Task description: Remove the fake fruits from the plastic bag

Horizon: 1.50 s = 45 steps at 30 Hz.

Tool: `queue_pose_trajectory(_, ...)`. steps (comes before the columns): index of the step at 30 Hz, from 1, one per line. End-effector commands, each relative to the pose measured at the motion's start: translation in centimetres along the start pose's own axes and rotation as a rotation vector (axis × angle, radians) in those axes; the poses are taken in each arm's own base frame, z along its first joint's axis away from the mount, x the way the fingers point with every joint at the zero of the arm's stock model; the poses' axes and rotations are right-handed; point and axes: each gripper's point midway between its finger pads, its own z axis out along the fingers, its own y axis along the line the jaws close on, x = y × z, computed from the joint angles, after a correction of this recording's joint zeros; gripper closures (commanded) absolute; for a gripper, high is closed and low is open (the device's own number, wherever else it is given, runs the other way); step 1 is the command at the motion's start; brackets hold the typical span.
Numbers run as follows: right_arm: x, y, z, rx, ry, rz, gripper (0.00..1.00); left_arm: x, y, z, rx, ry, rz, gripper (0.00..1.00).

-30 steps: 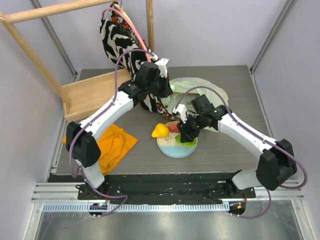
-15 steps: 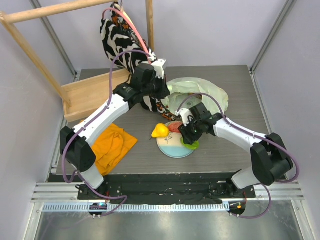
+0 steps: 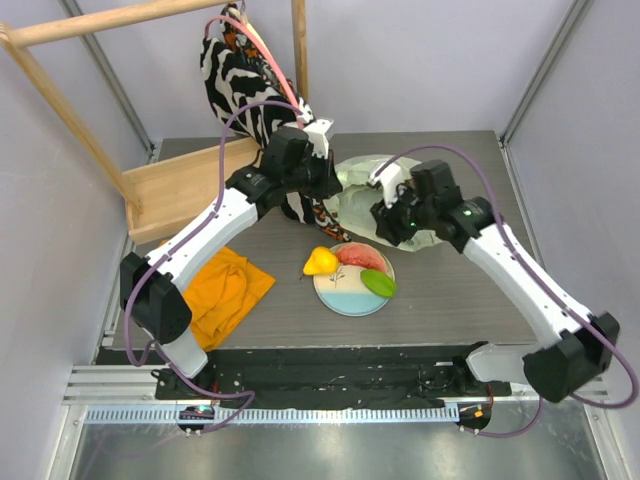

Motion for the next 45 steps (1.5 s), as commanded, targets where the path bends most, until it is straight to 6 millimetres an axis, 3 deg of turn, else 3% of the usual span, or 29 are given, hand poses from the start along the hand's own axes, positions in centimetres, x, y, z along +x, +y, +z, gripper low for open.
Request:
queue_pose_trajectory(1,-1.7,-4.9,-4.1,0.269,-0.069,-0.014,0.56,-1.4,-1.0,-0.4,0.051,-0.047,-0.003,1.00)
queue_pose_trajectory(2,-1.5,-6.8,-3.7,0.319,-0.074,0.012,0.57,-1.4,-1.1,-0.4,0.055,-0.046,-0.003,1.00)
queue_pose_trajectory(4,-1.9,-8.5,-2.8,0.356,-0.096,0.030,0.59,-1.3,-1.3,-0.6,0.064,-0.043,-0.001,1.00)
queue_pose_trajectory(7,-0.8,-10.6,0.5,0.391,-0.049,0.054,0.61,-1.2,-1.6,-0.9,0.079,-0.037,0.002,1.00)
queue_pose_trajectory(10,1.8,-12.6,4.4,0.424,0.052,0.104,0.64,-1.0,-2.0,-1.1,0.101,-0.030,0.002,1.00)
queue_pose_trajectory(12,2.3,-14.3,6.4,0.451,0.039,0.127,0.65,-1.0,-2.3,-1.2,0.117,-0.030,0.002,1.00)
queue_pose_trajectory(14,1.6,-15.9,7.0,0.486,0.022,0.115,0.65,-1.1,-2.6,-1.4,0.129,-0.031,0.004,1.00)
queue_pose_trajectory(15,2.5,-16.6,8.1,0.490,0.060,0.113,0.65,-1.1,-2.9,-1.5,0.140,-0.032,0.006,1.00)
queue_pose_trajectory(18,3.2,-20.4,7.2,0.599,0.110,0.112,0.66,-1.2,-3.0,-1.9,0.148,-0.035,0.007,1.00)
queue_pose_trajectory(19,4.3,-22.3,6.5,0.655,0.152,0.117,0.66,-1.3,-3.1,-2.0,0.149,-0.037,0.009,1.00)
queue_pose_trajectory(22,5.8,-25.0,4.6,0.729,0.192,0.137,0.66,-2.2,-4.2,-3.0,0.192,-0.056,0.031,1.00)
queue_pose_trajectory(24,6.9,-27.7,2.5,0.792,0.205,0.165,0.66,-3.0,-4.4,-2.5,0.205,-0.063,0.051,1.00)
queue_pose_trajectory(25,6.7,-29.3,2.1,0.818,0.198,0.181,0.65,-5.5,-5.0,-3.0,0.206,-0.118,0.089,1.00)
queue_pose_trajectory(27,7.3,-31.8,1.5,0.854,0.205,0.206,0.64,-8.0,-5.2,-2.5,0.196,-0.156,0.119,1.00)
queue_pose_trajectory(28,5.5,-33.3,0.6,0.890,0.168,0.205,0.63,-10.9,-5.7,-2.2,0.199,-0.214,0.145,1.00)
queue_pose_trajectory(30,5.1,-34.4,0.9,0.896,0.178,0.179,0.63,-12.5,-5.9,-1.6,0.194,-0.245,0.168,1.00)
queue_pose_trajectory(32,3.5,-34.2,-0.4,0.904,0.143,0.175,0.62,-14.0,-6.3,-1.8,0.200,-0.285,0.196,1.00)
queue_pose_trajectory(34,4.4,-32.4,-0.7,0.862,0.167,0.182,0.62,-14.1,-6.4,-2.8,0.194,-0.292,0.213,1.00)
queue_pose_trajectory(35,3.5,-31.0,-2.0,0.835,0.134,0.172,0.61,-12.5,-5.7,-2.3,0.183,-0.242,0.221,1.00)
queue_pose_trajectory(36,6.2,-28.7,-1.0,0.772,0.202,0.180,0.61,-11.6,-5.6,-2.6,0.185,-0.219,0.230,1.00)
queue_pose_trajectory(37,7.1,-27.3,-1.0,0.746,0.222,0.179,0.61,-11.0,-5.8,-3.7,0.190,-0.211,0.239,1.00)
queue_pose_trajectory(38,6.9,-25.7,-2.0,0.731,0.204,0.168,0.61,-7.7,-5.1,-2.8,0.202,-0.128,0.232,1.00)
queue_pose_trajectory(39,8.0,-23.7,-1.2,0.682,0.235,0.158,0.61,-6.4,-4.9,-2.8,0.213,-0.098,0.231,1.00)
queue_pose_trajectory(40,10.9,-21.4,-0.2,0.630,0.300,0.161,0.61,-4.8,-4.7,-2.6,0.223,-0.060,0.223,1.00)
queue_pose_trajectory(41,11.9,-20.1,0.2,0.605,0.324,0.158,0.61,-4.1,-4.9,-3.3,0.238,-0.051,0.223,1.00)
queue_pose_trajectory(42,12.3,-19.0,0.1,0.592,0.324,0.152,0.61,-1.6,-4.2,-2.6,0.231,0.008,0.196,1.00)
queue_pose_trajectory(43,14.0,-17.4,0.9,0.551,0.358,0.149,0.61,-0.8,-4.2,-2.6,0.232,0.021,0.189,1.00)
queue_pose_trajectory(45,14.7,-16.6,0.9,0.546,0.357,0.149,0.61,0.8,-4.2,-2.8,0.237,0.050,0.185,1.00)
